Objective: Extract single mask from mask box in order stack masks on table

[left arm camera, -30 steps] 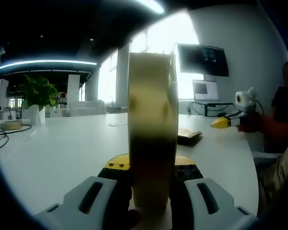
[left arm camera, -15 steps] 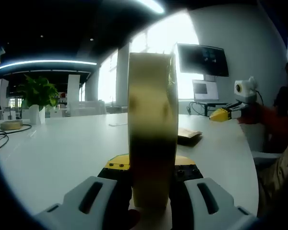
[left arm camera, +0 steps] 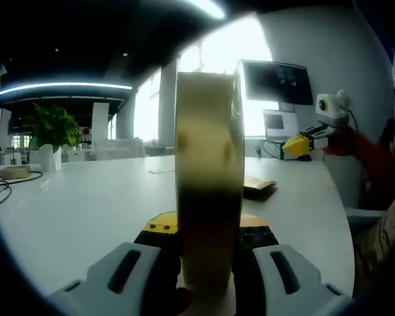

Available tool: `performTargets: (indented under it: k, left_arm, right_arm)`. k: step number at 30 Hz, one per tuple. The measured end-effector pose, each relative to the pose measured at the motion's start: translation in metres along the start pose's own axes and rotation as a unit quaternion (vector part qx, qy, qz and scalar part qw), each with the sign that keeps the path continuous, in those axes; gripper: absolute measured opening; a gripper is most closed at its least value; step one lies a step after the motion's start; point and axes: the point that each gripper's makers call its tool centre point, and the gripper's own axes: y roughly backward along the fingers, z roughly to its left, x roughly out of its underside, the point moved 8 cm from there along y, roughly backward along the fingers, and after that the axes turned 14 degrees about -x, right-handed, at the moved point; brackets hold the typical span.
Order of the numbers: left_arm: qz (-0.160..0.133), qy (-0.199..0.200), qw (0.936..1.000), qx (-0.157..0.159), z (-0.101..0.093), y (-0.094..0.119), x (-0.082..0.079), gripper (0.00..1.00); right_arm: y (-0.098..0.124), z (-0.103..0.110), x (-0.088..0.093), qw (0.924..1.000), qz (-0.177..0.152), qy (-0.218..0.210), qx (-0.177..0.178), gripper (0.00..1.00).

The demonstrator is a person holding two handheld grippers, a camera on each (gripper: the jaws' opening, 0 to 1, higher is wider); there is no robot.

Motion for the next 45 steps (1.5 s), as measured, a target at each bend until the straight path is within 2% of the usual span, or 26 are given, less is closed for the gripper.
performTargets:
  k: [9,14,24,30,35,44,45]
  left_arm:
    - [0.000,0.000,1.0000,0.000,0.000,0.000,0.000,0.20]
    - [0.000,0.000,1.0000,0.000,-0.001,0.000,0.000,0.20]
    - [0.000,0.000,1.0000,0.000,-0.001,0.000,0.000,0.20]
    - [0.000,0.000,1.0000,0.000,-0.001,0.000,0.000,0.20]
    - [0.000,0.000,1.0000,0.000,-0.001,0.000,0.000,0.20]
    - [0.000,0.000,1.0000,0.000,-0.001,-0.001,0.000,0.20]
    - [0.000,0.000,1.0000,0.000,-0.001,-0.001,0.000,0.20]
  right_arm:
    - [-0.006,-0.001,-0.027,0.9984,0.011,0.053,-0.016,0.00]
    - [-0.010,-0.002,-0.034,0.9963,0.027,0.078,-0.023,0.00]
    - [-0.018,-0.002,-0.056,0.9908,0.040,0.122,-0.041,0.00]
    - [-0.025,0.002,-0.067,0.9847,0.052,0.155,-0.060,0.00]
    - [-0.034,0.008,-0.082,0.9760,0.060,0.193,-0.083,0.00]
    - [-0.045,0.018,-0.101,0.9640,0.065,0.232,-0.112,0.00]
    - [-0.047,0.020,-0.104,0.9609,0.066,0.242,-0.117,0.00]
